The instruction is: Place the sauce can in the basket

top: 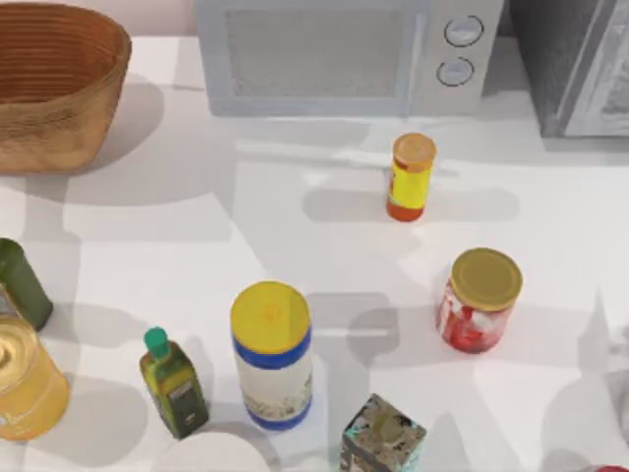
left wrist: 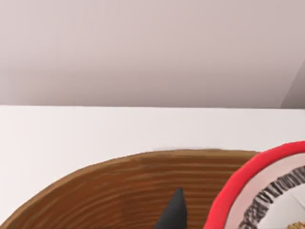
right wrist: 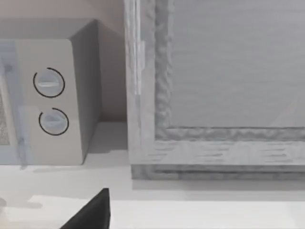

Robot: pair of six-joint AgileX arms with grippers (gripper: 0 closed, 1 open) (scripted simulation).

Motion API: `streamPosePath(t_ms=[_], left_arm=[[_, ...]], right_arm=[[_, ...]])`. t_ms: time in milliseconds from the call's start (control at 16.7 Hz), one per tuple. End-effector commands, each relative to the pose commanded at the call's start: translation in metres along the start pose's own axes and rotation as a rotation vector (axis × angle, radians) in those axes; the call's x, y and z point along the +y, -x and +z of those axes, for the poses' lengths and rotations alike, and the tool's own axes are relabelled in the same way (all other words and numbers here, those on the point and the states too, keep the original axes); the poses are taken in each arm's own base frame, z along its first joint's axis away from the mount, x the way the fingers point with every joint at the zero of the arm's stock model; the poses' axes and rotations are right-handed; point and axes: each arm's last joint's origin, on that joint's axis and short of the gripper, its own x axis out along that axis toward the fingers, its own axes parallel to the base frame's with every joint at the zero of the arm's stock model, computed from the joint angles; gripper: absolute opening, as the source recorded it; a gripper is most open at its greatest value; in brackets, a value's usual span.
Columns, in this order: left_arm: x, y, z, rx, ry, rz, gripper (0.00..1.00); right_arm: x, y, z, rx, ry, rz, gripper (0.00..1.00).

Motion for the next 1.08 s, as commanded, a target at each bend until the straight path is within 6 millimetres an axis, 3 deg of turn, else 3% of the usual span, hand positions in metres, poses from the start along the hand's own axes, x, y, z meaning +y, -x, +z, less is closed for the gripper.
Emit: streamPosePath(t_ms=[180, 960, 1080], left_arm=[[0.0000, -0.0005, -0.0002, 0.000, 0.000, 0.000, 0.00], [0.0000, -0.0005, -0.0002, 0.000, 0.000, 0.000, 0.98], [0.0000, -0.0005, -0.0002, 0.000, 0.000, 0.000, 1.00]], right_arm=[[0.0000, 0.0000, 0.0000, 0.000, 0.000, 0.000, 1.00], [0.0000, 0.0000, 0.0000, 0.000, 0.000, 0.000, 1.00], [0.0000, 0.0000, 0.0000, 0.000, 0.000, 0.000, 1.00]])
